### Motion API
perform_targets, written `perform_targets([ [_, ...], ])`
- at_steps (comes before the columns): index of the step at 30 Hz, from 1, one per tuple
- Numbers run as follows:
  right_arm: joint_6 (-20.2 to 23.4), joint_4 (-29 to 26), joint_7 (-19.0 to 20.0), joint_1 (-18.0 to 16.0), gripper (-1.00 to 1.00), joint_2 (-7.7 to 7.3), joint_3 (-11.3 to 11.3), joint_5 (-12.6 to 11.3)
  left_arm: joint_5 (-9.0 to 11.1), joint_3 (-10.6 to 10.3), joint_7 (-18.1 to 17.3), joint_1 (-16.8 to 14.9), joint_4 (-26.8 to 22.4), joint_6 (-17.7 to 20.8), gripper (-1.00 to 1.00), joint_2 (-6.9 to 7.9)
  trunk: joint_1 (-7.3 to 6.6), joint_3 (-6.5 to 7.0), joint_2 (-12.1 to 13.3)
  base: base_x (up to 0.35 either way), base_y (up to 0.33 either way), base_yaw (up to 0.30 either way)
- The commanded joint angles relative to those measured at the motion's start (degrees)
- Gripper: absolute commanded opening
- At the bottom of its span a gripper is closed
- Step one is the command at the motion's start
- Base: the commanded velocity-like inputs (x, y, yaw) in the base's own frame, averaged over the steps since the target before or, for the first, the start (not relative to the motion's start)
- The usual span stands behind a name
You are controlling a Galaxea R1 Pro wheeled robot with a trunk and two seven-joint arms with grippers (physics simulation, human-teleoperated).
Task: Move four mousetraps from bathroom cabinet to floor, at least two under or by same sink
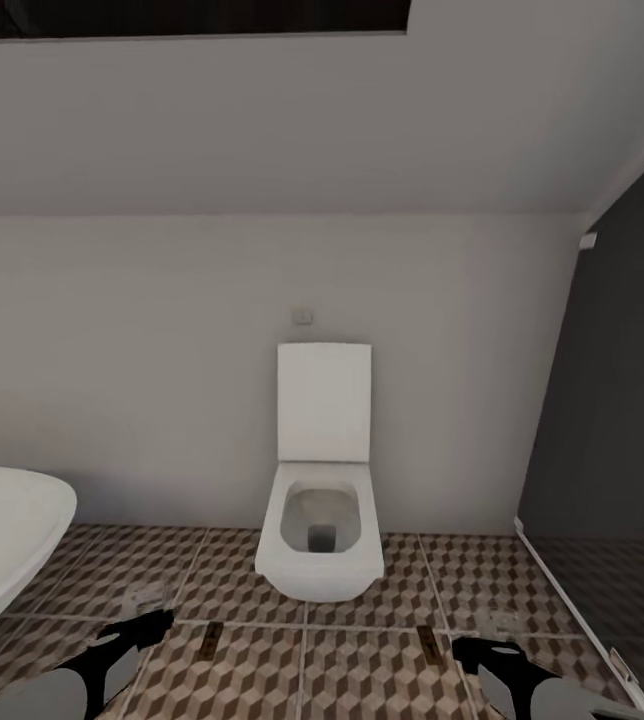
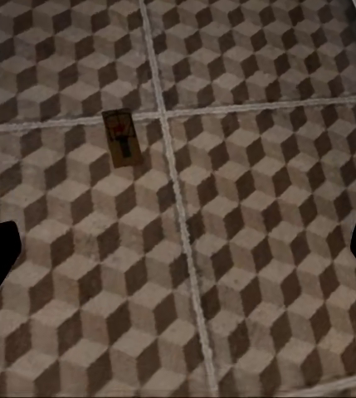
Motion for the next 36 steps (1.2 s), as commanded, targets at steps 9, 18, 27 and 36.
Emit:
perform_targets([
  [9,-0.03,0.11,-0.05,4.84,1.00,-0.01,-0.38,0.78,-0.60,0.40,0.46,4.68,0.14,1.63,1.00,0.13,-1.99,1.56,3.59,0.000,0.000,0.000],
  [18,-0.13,0.11,-0.25,8.56,1.00,-0.11,-0.37,0.89,-0.59,0.36,0.50,8.08,0.18,1.98,1.00,0.13,-3.97,3.18,7.20,0.000,0.000,0.000],
  [27,-0.24,0.18,-0.30,11.86,1.00,-0.53,-0.36,1.42,-0.75,0.25,0.31,11.50,0.22,2.13,1.00,-0.21,-5.95,4.80,10.81,0.000,0.000,0.000],
  [36,-0.34,0.57,-0.31,17.10,1.00,-0.62,-0.36,1.59,-0.84,0.21,-0.08,15.00,0.23,1.93,1.00,-0.31,-7.92,6.41,14.42,0.000,0.000,0.000],
])
